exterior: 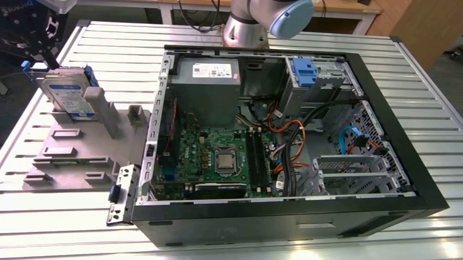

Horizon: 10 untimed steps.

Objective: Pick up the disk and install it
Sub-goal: 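Pick up the disk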

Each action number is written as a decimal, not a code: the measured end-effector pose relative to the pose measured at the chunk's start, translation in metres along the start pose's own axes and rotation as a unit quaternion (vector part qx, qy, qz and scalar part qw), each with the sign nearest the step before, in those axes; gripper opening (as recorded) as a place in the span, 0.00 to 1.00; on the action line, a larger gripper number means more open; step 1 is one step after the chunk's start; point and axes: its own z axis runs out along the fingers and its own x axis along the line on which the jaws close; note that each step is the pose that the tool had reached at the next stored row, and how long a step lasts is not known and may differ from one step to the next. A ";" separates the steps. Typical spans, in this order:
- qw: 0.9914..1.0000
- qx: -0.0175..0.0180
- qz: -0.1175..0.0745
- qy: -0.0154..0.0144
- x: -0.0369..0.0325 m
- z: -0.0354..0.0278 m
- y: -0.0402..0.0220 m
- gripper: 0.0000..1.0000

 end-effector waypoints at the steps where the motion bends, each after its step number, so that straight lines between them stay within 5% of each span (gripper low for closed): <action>1: 1.000 0.000 0.000 0.000 0.0000 0.0000 0.0000 0.11; 10: 1.000 0.000 0.000 0.000 0.0000 -0.0016 0.0001 0.11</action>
